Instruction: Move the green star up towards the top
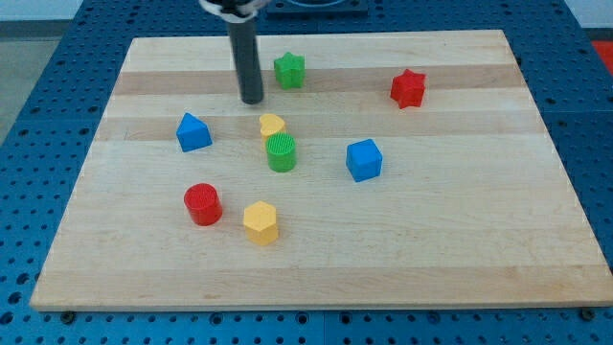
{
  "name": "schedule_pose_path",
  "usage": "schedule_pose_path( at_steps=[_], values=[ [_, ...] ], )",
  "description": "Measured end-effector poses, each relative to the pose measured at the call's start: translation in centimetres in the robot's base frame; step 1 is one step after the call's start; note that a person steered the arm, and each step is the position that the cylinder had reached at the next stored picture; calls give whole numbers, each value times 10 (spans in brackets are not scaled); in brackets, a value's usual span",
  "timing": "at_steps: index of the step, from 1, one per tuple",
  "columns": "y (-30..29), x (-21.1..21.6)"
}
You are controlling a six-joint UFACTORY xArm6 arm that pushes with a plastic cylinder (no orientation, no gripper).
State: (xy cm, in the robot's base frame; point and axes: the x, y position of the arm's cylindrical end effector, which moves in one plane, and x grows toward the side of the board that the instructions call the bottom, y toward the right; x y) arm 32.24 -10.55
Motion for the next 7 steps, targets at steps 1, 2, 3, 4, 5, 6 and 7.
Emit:
schedule_pose_path(
  at_steps=[1,2,3,4,5,6,7],
  values=[
    [42,-5],
    [92,-16],
    [79,-20],
    [12,-3],
    [-15,-5],
    [0,-23],
    [36,-29]
  ],
)
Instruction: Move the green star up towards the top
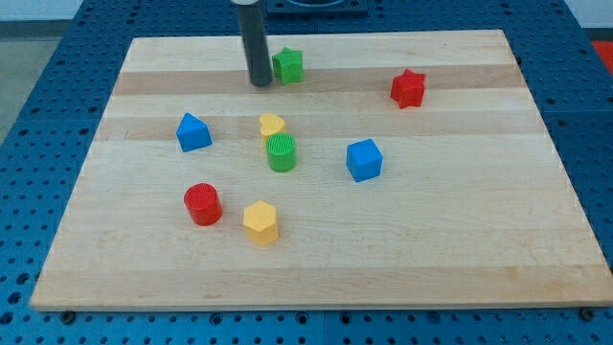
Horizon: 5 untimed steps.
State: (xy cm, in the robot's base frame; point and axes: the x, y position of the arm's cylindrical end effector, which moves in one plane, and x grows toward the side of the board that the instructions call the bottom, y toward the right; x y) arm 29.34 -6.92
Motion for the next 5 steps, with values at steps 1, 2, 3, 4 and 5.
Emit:
schedule_pose_path(
  at_steps=[1,2,3,4,5],
  values=[
    [40,-4],
    [47,-19],
    [-6,-18],
    [-20,-39],
    [40,-40]
  ],
)
